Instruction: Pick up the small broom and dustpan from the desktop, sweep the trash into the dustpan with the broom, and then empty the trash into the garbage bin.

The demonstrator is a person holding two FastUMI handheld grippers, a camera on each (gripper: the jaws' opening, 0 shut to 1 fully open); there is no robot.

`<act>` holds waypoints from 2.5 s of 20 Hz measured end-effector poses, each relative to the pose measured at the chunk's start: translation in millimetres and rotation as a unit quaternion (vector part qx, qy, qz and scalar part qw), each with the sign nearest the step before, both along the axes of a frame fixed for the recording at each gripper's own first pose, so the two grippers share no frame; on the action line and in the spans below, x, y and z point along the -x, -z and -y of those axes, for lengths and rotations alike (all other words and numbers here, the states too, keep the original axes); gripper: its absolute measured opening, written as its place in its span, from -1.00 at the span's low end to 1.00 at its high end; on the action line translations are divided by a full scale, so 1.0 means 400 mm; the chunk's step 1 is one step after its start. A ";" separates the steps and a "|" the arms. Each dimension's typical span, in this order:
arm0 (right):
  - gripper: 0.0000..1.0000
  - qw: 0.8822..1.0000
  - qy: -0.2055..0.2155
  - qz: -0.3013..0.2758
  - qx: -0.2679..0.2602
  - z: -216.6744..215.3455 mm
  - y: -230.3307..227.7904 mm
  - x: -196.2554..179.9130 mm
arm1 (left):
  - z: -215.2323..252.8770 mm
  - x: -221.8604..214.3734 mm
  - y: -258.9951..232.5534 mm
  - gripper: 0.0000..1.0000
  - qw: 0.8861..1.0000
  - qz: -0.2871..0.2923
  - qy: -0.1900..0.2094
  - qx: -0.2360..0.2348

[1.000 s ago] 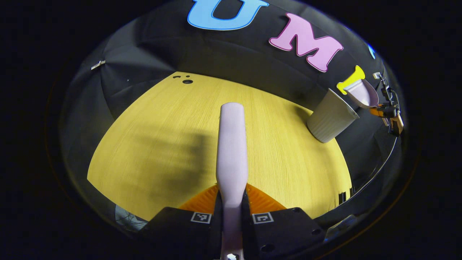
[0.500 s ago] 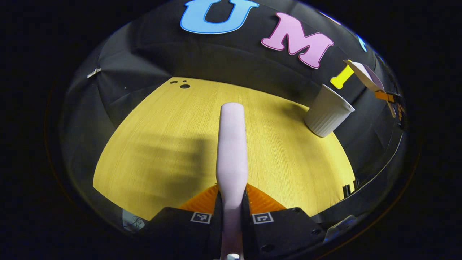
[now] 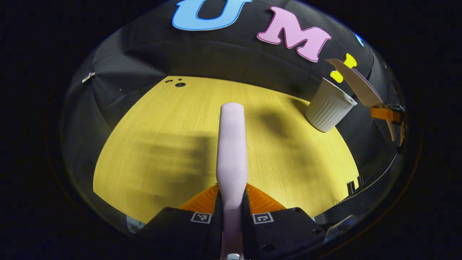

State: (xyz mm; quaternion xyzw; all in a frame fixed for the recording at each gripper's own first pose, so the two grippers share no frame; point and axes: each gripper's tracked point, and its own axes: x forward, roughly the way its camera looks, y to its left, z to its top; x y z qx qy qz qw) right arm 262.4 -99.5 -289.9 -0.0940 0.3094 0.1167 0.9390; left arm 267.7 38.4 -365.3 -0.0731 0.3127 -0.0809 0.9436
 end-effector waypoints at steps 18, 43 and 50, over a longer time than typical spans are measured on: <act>-0.30 0.967 0.074 -0.234 -0.065 -0.002 -0.032 -0.006 | 0.007 -0.177 0.162 -0.46 0.973 -0.086 0.042 -0.212; 0.98 0.969 0.117 0.186 -0.114 0.070 -0.705 0.234 | 0.063 0.351 -0.477 0.94 0.926 0.350 -0.110 -0.086; 0.98 0.969 0.127 0.161 -0.139 0.054 -0.638 0.357 | 0.175 0.455 -0.347 0.95 0.949 0.302 -0.083 -0.027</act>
